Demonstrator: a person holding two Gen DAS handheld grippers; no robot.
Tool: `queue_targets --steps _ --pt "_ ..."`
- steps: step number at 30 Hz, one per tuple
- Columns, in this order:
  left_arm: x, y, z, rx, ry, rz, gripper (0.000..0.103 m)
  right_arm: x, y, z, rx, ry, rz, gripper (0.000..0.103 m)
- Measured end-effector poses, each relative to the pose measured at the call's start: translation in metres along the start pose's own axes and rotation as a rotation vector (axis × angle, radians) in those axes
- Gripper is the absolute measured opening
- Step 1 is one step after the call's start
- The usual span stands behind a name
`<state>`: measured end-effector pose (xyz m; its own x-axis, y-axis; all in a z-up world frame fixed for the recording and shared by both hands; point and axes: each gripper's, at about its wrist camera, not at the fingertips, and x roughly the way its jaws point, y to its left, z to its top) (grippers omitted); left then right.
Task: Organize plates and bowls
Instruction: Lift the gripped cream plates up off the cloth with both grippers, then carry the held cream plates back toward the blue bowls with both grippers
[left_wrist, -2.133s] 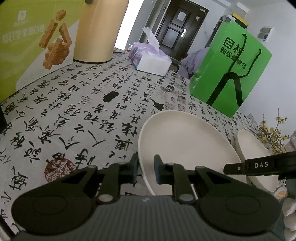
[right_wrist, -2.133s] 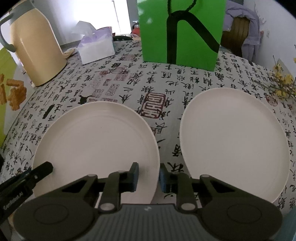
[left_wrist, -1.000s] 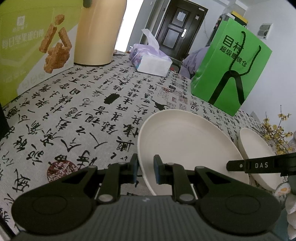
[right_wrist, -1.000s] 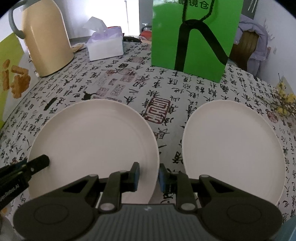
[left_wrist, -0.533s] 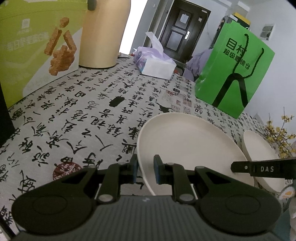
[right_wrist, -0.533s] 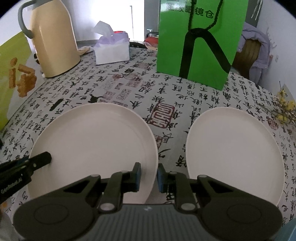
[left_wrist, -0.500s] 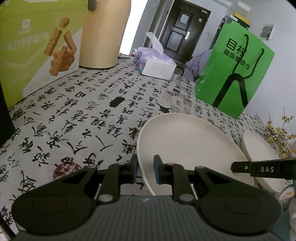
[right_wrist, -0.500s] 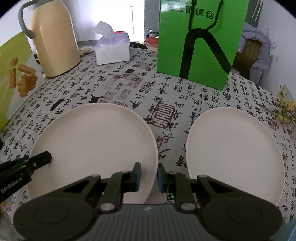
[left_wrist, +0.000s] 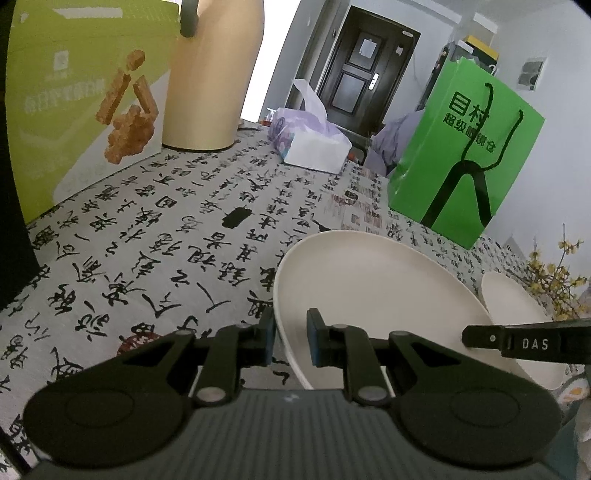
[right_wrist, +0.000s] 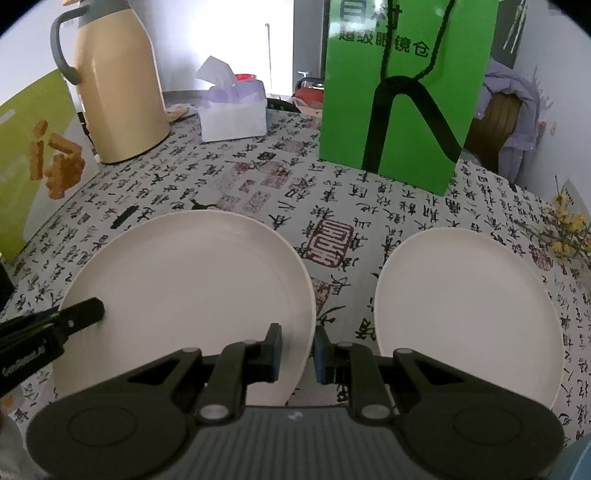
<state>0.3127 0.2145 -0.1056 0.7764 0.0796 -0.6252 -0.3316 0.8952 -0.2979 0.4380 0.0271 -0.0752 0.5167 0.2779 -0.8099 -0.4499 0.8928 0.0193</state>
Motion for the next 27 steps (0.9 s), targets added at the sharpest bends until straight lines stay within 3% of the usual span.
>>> queue_targets --steps 27 --pt "-0.04 -0.012 0.011 0.014 -0.114 0.035 0.018 -0.039 0.0 -0.007 0.018 -0.083 0.066 0.017"
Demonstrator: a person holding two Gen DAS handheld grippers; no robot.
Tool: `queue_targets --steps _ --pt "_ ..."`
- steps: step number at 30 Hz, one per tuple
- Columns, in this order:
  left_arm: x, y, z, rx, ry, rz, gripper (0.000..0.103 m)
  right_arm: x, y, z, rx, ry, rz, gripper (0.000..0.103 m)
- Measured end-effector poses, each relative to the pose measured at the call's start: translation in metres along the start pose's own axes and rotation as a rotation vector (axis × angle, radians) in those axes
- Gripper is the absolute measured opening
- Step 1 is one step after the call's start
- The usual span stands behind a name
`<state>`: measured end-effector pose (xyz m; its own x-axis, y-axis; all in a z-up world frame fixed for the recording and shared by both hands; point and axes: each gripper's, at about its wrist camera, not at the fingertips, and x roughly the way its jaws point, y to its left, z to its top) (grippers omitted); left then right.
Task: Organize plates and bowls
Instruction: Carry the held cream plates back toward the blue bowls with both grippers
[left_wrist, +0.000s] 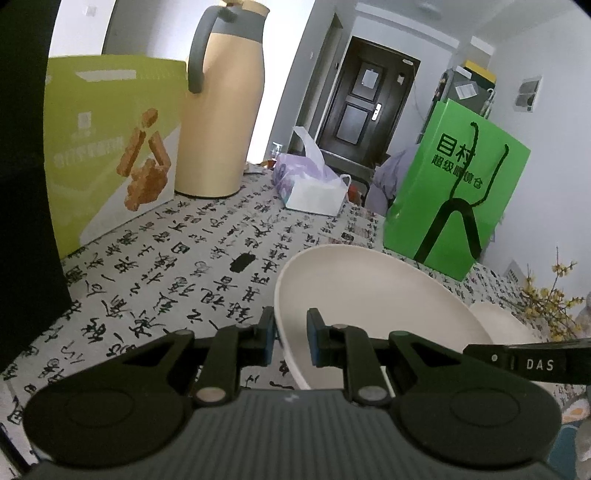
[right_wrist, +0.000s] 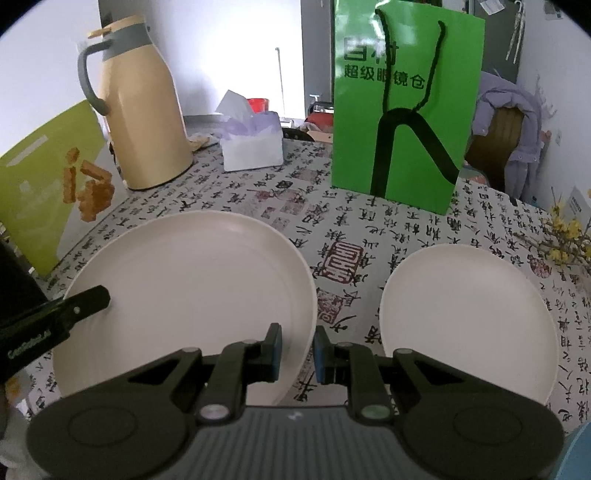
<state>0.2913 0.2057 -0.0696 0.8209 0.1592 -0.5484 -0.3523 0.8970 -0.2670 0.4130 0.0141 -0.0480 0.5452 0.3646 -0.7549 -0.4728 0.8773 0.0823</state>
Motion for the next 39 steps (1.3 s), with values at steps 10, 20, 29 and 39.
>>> queue_targets --steps 10,20,29,39 --pt "-0.022 -0.01 0.007 0.025 -0.033 0.004 0.018 -0.022 -0.003 0.0 0.012 -0.037 0.014 0.017" --pt "-0.045 -0.017 0.008 0.032 -0.048 0.008 0.018 -0.049 -0.002 -0.004 0.012 -0.077 0.023 0.016" --pt "-0.069 -0.02 0.004 0.035 -0.064 0.015 0.018 -0.068 -0.002 -0.014 0.03 -0.094 0.041 0.016" --pt "-0.096 -0.026 -0.001 0.046 -0.089 0.021 0.018 -0.092 0.0 -0.026 0.039 -0.117 0.051 0.016"
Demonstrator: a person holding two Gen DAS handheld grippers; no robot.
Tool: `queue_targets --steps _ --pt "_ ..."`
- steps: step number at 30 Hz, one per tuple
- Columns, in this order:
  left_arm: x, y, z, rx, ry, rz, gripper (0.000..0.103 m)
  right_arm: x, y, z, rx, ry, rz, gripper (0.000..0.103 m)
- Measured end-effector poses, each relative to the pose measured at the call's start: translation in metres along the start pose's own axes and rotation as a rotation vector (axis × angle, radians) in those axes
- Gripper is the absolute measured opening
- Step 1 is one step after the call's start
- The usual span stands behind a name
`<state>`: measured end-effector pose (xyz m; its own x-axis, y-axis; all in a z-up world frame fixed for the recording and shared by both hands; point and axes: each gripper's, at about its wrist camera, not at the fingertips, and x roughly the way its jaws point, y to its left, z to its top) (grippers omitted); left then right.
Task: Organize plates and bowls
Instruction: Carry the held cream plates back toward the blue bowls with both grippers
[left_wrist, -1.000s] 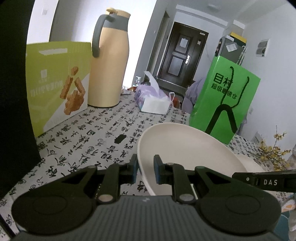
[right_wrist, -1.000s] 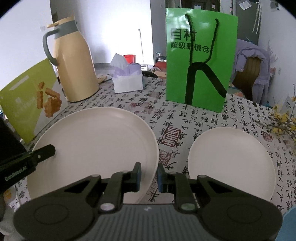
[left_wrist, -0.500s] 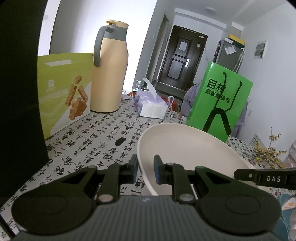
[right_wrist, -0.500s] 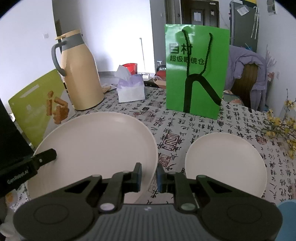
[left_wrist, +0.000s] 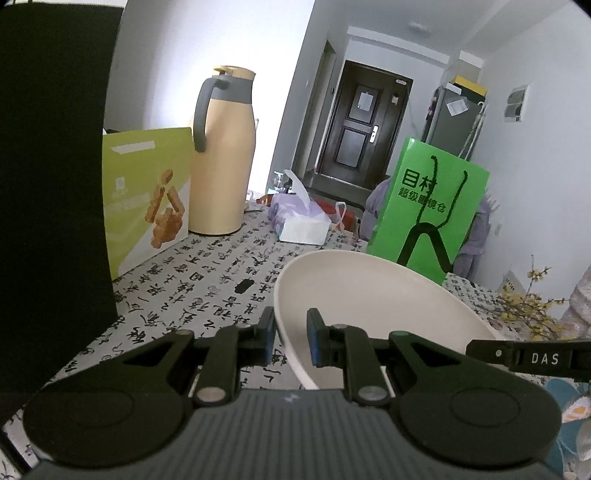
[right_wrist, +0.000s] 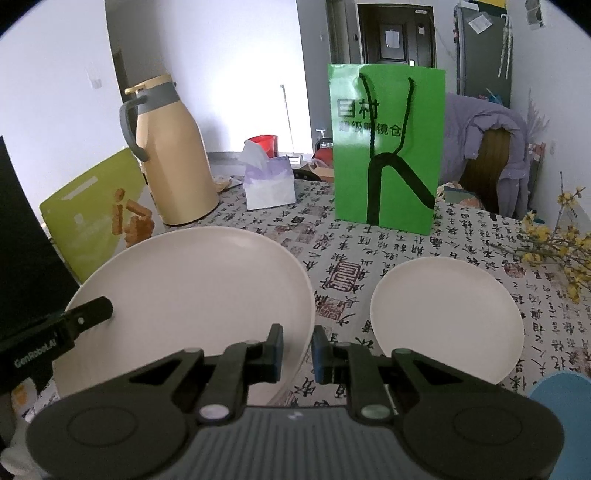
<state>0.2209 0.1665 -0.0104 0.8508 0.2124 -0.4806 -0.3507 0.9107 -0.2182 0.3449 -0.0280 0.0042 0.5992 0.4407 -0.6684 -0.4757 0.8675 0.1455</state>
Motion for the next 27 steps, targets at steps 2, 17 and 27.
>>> queue_targets --steps 2,17,27 --pt "-0.004 -0.001 0.0 0.001 -0.004 -0.003 0.018 -0.006 0.0 -0.002 0.002 -0.006 -0.001 0.016" --pt "-0.035 -0.016 -0.007 0.021 -0.026 -0.02 0.018 -0.049 -0.006 -0.014 0.011 -0.049 -0.016 0.016" --pt "-0.055 -0.03 -0.015 0.04 -0.041 -0.03 0.018 -0.073 -0.014 -0.028 0.026 -0.069 -0.023 0.016"
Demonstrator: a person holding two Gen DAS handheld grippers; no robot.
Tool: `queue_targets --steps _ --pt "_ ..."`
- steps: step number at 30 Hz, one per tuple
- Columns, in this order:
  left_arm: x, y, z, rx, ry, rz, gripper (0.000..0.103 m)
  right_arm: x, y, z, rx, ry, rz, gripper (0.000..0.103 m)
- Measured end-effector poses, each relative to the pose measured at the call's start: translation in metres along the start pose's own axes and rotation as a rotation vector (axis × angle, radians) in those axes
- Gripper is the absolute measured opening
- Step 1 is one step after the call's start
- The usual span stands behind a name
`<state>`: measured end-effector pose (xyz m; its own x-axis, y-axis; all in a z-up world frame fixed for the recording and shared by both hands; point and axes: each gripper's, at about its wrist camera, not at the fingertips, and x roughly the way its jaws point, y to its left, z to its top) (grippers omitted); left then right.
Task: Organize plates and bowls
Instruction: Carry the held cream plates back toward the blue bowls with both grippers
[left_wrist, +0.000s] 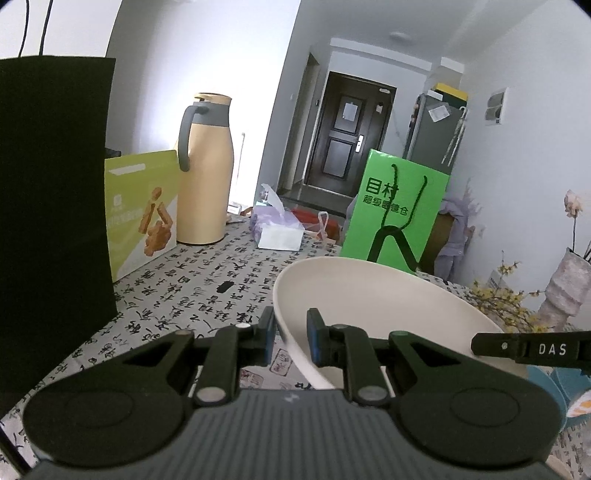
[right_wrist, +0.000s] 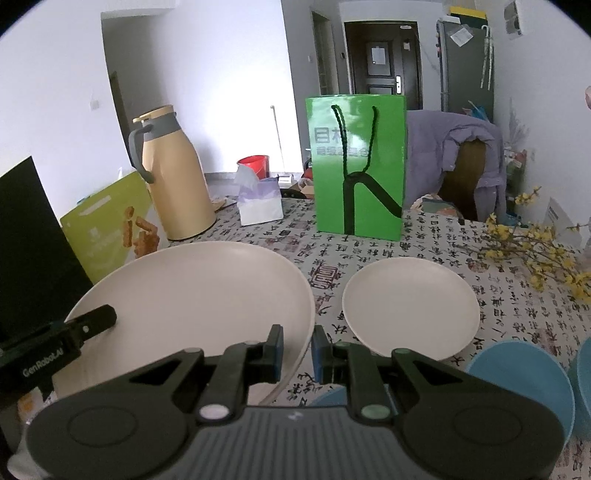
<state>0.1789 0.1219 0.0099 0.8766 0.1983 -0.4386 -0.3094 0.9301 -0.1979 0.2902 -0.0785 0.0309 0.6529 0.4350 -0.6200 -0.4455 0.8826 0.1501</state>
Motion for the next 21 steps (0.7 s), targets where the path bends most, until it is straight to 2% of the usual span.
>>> queue_targets --steps 21 --pt "-0.033 -0.028 -0.013 0.033 -0.019 -0.034 0.018 -0.051 -0.027 -0.033 0.084 -0.089 0.0 0.016"
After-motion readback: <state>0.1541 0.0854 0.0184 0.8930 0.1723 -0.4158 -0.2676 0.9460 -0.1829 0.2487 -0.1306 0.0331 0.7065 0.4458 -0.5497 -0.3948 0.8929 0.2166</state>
